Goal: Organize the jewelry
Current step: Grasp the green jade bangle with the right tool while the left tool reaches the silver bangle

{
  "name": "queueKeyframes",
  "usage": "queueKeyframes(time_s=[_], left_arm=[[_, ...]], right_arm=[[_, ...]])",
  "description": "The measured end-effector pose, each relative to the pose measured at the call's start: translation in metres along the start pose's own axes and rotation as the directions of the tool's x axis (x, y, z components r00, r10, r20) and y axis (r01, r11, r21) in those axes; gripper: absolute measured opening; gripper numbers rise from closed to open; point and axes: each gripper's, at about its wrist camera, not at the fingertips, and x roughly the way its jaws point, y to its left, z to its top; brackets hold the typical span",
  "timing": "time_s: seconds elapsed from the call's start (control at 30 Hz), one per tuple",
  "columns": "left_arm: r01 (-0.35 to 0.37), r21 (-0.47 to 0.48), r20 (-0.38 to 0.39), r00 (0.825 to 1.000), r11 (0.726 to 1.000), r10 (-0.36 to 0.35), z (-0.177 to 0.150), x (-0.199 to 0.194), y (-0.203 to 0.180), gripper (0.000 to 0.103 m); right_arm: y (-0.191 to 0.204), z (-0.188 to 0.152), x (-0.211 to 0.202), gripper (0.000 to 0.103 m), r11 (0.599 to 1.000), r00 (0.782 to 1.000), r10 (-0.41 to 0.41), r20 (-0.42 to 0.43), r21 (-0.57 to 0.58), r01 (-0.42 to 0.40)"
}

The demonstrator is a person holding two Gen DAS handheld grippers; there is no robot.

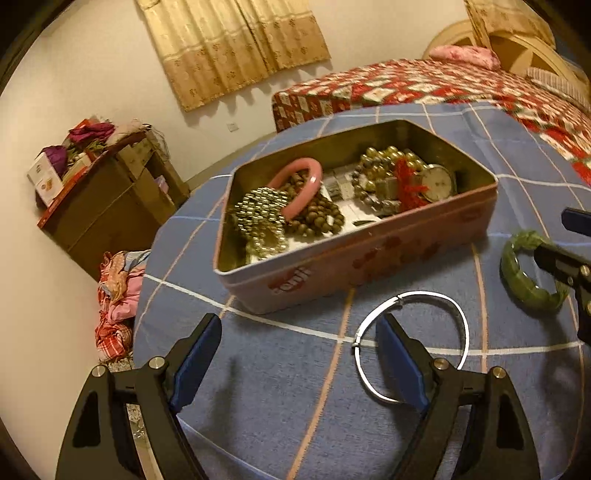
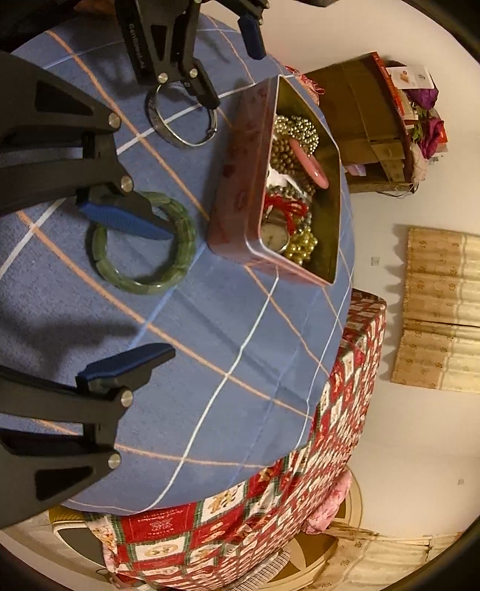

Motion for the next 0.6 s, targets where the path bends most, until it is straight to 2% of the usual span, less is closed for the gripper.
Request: queueKeyframes(time_s=[0.07,0.1,0.2,0.27,0.4,0.6], left_arm=[[0.029,0.017,-0.007,1.000,0.999,-0.029,0.000,0.001,-0.002,0.060],[0.043,0.019,-0.009,0.999,0.999,-0.043,-0.001,0.002,-0.002,0.057],[0.083,0.019,-0.008,0.997,0.996,-0.083,-0.001,0.002,-0.002,0.035],[0.101,0.033,-0.009,0.995,0.994,-0.101,-0.002,0.002,-0.005,0.006],[0.113,0.033,-0.002,0.994,0.993,-0.113,-0.002,0.001,-0.005,0.005],[0.130,-0.044,0.043,0.991,0.991,-0.128,-0.011,-0.008,0.007,0.004]], right_arm=[[0.000,-0.001,0.008,0.049,1.000,0.999,0.012,-0.048,0.002,-0.012],[0.000,-0.001,0.012,0.038,1.000,0.997,0.024,-0.070,0.001,-0.024],[0.003,-0.003,0.010,0.024,0.999,0.997,0.027,-0.067,-0.019,-0.028],[0.006,-0.005,0.009,0.013,0.999,0.998,0.025,-0.063,-0.035,-0.028],[0.006,-0.007,0.007,0.010,0.999,0.997,0.037,-0.060,-0.030,-0.039],[0.005,-0.007,-0.003,0.009,0.999,1.000,0.029,0.005,-0.025,-0.029]])
